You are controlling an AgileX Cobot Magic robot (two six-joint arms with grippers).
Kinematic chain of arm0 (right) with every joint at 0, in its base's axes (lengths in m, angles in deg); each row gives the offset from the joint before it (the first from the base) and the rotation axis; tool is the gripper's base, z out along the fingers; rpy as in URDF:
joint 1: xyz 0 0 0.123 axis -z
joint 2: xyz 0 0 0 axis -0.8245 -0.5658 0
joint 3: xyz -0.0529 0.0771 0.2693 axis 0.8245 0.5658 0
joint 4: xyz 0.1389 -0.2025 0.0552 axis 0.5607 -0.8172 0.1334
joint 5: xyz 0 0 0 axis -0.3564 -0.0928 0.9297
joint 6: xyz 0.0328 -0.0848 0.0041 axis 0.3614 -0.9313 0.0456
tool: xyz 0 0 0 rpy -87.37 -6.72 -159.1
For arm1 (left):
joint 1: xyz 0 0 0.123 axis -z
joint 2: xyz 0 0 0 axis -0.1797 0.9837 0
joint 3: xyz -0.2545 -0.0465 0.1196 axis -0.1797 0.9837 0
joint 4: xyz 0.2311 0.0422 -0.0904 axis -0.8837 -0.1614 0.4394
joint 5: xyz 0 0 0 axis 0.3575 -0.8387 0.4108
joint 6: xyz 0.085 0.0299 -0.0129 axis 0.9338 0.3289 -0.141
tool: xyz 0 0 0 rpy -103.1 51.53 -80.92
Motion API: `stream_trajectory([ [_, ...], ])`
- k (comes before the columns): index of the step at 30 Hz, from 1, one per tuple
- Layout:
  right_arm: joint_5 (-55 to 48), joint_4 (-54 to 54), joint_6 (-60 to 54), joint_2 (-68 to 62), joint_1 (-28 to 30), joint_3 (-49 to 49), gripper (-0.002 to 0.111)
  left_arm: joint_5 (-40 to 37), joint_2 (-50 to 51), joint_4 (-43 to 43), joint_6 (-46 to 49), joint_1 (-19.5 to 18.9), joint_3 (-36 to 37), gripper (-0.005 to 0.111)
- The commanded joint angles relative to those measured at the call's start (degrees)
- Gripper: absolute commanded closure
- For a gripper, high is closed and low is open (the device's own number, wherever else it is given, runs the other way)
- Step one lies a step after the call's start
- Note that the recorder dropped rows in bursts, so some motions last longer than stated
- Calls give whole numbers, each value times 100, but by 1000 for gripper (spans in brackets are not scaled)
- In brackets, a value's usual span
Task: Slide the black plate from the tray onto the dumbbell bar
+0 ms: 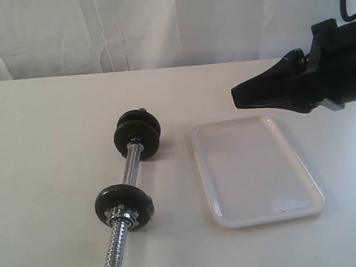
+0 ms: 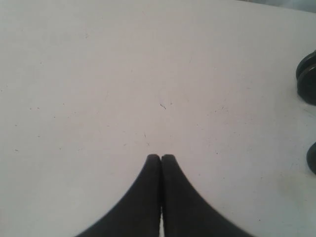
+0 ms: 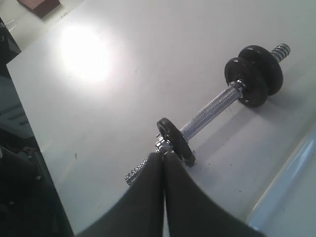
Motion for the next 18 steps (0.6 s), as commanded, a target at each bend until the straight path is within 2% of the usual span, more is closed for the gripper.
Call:
stream_trajectory([
  [1, -25, 30, -44, 49, -5, 13, 108, 277, -47, -42, 1, -16, 159, 107],
  [10, -25, 30, -44, 49, -5, 13, 108, 334, -47, -42, 1, -16, 169, 107],
  [18, -25, 30, -44, 49, -5, 13, 108, 1068, -47, -32, 1, -26, 541, 107],
])
